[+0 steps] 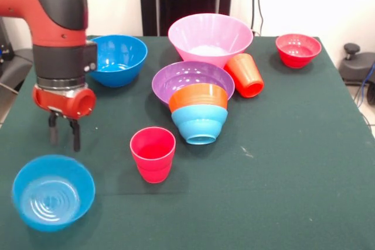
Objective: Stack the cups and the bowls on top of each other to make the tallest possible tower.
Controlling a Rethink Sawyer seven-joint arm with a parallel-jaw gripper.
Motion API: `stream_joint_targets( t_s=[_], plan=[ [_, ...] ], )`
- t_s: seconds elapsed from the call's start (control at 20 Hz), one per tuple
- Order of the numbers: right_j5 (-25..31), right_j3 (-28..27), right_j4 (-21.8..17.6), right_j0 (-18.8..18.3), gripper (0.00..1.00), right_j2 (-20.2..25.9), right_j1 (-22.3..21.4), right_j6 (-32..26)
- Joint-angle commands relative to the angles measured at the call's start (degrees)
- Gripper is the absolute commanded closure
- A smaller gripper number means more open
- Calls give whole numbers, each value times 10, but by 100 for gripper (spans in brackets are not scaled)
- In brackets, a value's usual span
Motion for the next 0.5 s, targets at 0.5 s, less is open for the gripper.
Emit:
stream_joint_targets(
  t_s=[0.5],
  plan=[
    [57, 48, -27, -4, 0, 74, -11, -71]
  ],
)
